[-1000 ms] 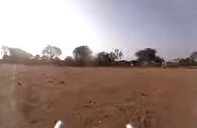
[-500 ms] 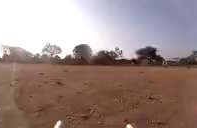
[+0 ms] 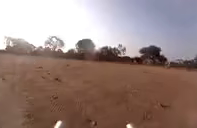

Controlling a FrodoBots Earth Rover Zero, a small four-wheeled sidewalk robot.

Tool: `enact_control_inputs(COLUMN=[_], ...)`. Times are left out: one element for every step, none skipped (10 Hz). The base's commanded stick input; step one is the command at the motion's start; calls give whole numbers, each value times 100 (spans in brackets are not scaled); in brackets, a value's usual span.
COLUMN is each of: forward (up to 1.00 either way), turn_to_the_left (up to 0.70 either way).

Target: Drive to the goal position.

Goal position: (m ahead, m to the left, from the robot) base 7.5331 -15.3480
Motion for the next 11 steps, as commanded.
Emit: enact_control_inputs(forward=[68, 68, 68, 68, 68, 68, 68, 68, 68, 68, 68], turn_to_the_left=[0, 0, 0, 0, 0, 0, 0, 0, 0, 0, 0])
